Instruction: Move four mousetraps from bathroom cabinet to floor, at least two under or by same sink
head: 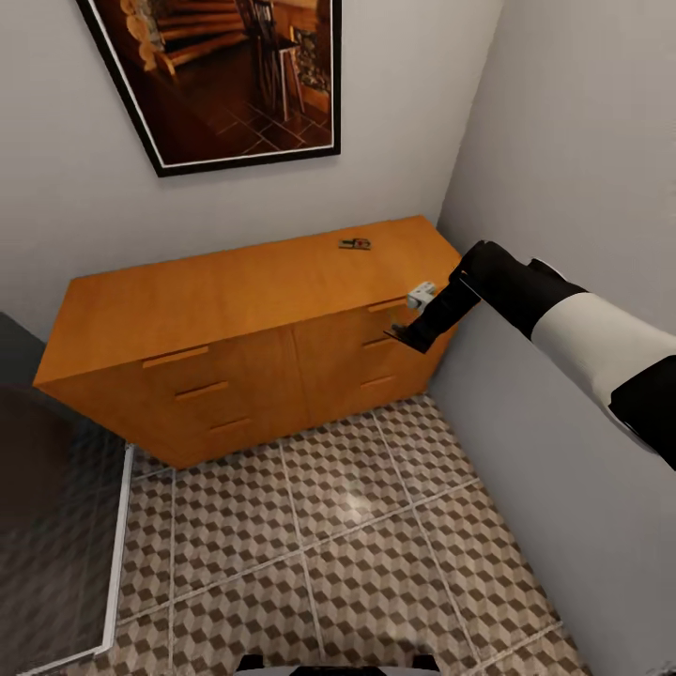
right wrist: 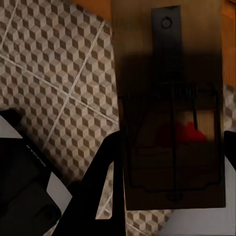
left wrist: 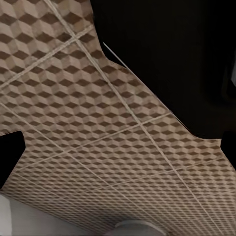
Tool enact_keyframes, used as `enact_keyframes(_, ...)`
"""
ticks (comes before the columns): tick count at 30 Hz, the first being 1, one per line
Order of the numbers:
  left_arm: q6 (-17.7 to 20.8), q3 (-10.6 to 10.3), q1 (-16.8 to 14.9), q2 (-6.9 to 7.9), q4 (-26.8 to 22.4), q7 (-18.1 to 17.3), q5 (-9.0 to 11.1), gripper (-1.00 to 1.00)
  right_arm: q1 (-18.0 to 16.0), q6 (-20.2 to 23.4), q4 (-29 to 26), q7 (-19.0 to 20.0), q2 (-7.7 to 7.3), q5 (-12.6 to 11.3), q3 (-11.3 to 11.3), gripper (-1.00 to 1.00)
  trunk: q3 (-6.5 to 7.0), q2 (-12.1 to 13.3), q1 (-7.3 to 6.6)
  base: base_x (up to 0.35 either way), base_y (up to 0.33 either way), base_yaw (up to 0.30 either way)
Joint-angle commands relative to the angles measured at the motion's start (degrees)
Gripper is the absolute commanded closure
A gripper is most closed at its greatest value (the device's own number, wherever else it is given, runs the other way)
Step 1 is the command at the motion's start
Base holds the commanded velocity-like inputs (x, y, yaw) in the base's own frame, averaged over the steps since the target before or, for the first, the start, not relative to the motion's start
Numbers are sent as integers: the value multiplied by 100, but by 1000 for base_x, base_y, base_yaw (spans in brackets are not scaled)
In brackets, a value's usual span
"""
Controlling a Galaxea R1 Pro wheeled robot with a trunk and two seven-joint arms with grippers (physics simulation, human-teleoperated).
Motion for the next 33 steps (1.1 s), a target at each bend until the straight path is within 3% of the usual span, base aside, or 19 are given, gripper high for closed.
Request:
enact_keyframes(1, -29, -48, -10, -6, 24, 9, 53, -100, -9, 34, 3, -15, -9, -45, 41, 100, -8, -10, -1, -336, 0, 0)
enact_keyframes(11, -51, -48, -10, -5, 16, 9, 53, -100, -3, -123, 71, -43, -34, -61, 63, 100, -8, -10, -1, -294, 0, 0)
enact_keyframes(15, -72, -48, -10, -5, 15, 9, 53, -100, 19, -472, 219, -46, -80, -80, 72, 100, -8, -10, -1, -73, 0, 0)
enact_keyframes(24, -89, -48, -10, -16, 7, 8, 43, -100, 393, -2259, 1466, -46, -84, -93, 84, 100, -8, -10, -1, -11, 0, 0)
enact_keyframes(29, -90, -48, -10, -16, 6, 7, 37, -100, 1129, -3564, 2120, -114, -71, -85, 87, 100, -8, -10, -1, -1, 0, 0)
enact_keyframes(33, -95, -48, -10, -20, 2, 7, 36, -100, 1735, -4108, 2236, -349, -84, -79, 86, 100, -8, -10, -1, 0, 0, 0)
